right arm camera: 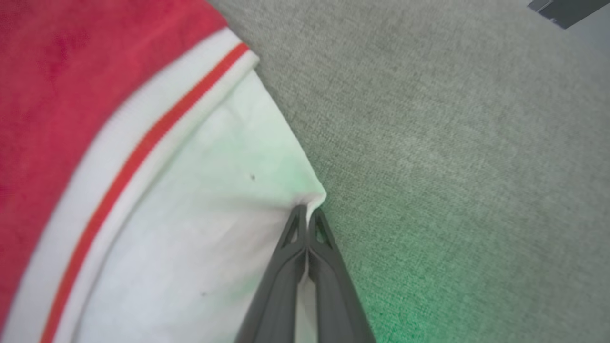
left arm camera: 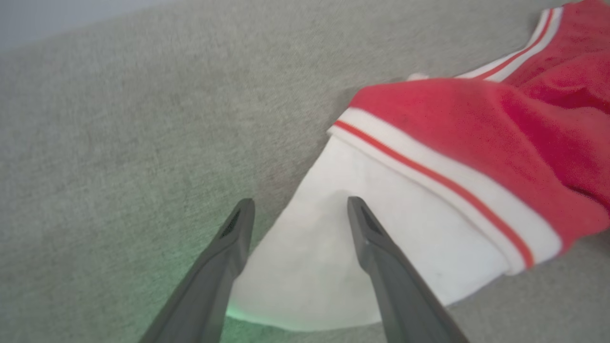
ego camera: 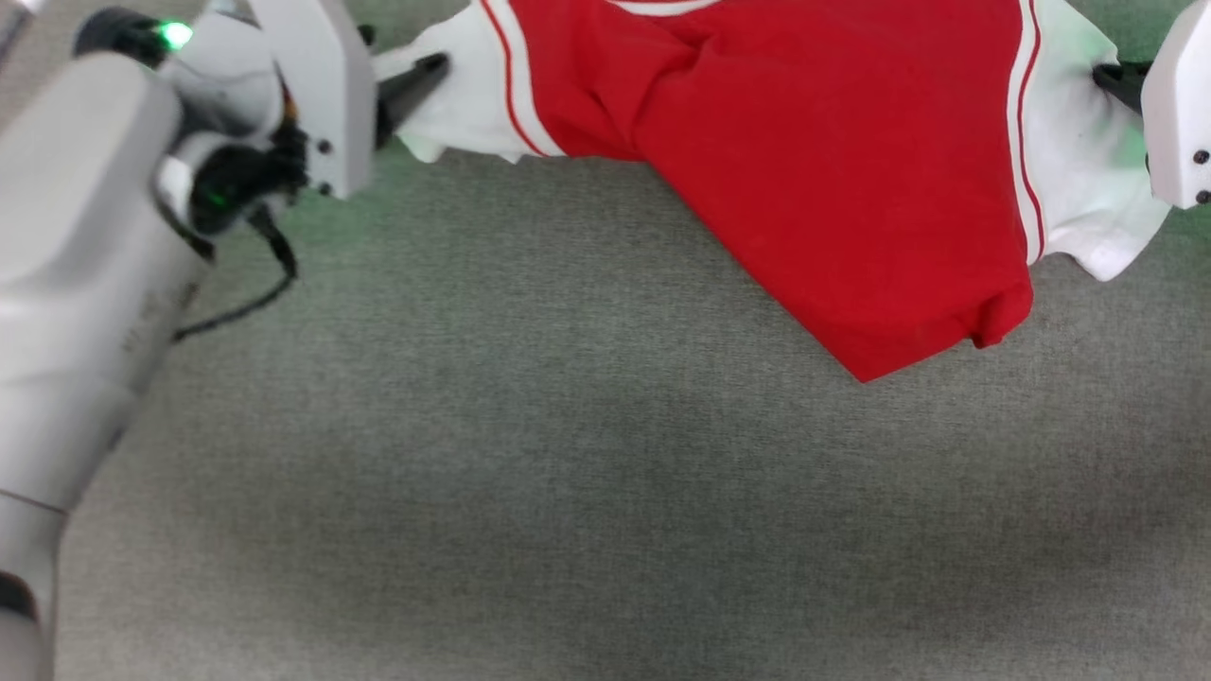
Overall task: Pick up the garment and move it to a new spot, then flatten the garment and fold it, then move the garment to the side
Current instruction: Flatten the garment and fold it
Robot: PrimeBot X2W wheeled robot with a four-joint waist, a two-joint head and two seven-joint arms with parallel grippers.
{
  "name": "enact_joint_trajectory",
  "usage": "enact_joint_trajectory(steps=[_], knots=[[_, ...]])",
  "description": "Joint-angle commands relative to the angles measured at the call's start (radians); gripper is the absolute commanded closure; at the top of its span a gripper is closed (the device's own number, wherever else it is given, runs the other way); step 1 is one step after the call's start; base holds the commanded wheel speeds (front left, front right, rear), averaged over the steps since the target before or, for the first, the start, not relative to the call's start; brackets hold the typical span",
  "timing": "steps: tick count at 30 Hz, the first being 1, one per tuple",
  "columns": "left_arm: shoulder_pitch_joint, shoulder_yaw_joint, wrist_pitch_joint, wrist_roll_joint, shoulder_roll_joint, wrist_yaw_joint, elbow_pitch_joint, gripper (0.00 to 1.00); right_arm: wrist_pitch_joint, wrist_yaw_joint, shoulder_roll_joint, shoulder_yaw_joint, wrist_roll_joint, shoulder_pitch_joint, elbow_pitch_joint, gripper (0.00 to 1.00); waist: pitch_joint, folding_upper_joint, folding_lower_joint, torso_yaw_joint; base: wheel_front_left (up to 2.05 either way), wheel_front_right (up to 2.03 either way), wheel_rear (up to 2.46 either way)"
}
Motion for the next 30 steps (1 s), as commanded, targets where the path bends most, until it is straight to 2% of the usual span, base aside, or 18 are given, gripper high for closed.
enact_joint_trajectory(steps=[1,9,14,15,16,17,22,30], knots=[[-0.028,-0.035,0.060,-0.051,0.013,-0.004,0.036,0.00,0.012,0.001,0.027,0.068,0.004,0.067,0.041,1.00,0.027,0.0000,0.0000,-0.024,0.00,0.00,0.00],[-0.050,-0.152,0.274,-0.213,0.017,-0.004,0.111,0.00,-0.022,0.000,0.044,0.138,0.039,0.042,0.081,1.00,0.027,0.0000,0.0000,-0.033,0.00,0.00,0.00],[-0.061,-0.184,0.319,-0.278,0.027,-0.004,0.102,0.00,-0.044,0.000,0.056,0.176,0.059,0.017,0.098,1.00,0.022,0.0000,0.0000,-0.035,0.00,0.00,0.00],[-0.067,-0.193,0.322,-0.282,0.031,-0.004,0.095,0.17,-0.049,0.000,0.058,0.182,0.063,0.011,0.100,1.00,0.021,0.0000,0.0000,-0.036,0.00,0.00,0.00],[-0.071,-0.202,0.321,-0.287,0.035,-0.004,0.088,0.54,-0.058,0.000,0.058,0.189,0.068,0.005,0.102,1.00,0.019,0.0000,0.0000,-0.036,0.00,0.00,0.00],[-0.072,-0.209,0.320,-0.294,0.037,-0.004,0.083,1.00,-0.066,0.000,0.059,0.192,0.075,0.001,0.103,1.00,0.018,0.0000,0.0000,-0.037,0.00,0.00,0.00],[-0.073,-0.220,0.280,-0.318,0.043,-0.004,0.069,1.00,-0.117,0.000,0.061,0.207,0.091,-0.020,0.109,1.00,0.007,0.0000,0.0000,-0.038,0.00,0.00,0.00],[-0.096,-0.210,-0.014,-0.288,0.047,-0.004,0.070,1.00,-0.337,0.001,0.060,0.140,0.110,-0.088,0.174,1.00,-0.053,0.0000,0.0000,-0.050,0.00,0.00,0.00]])
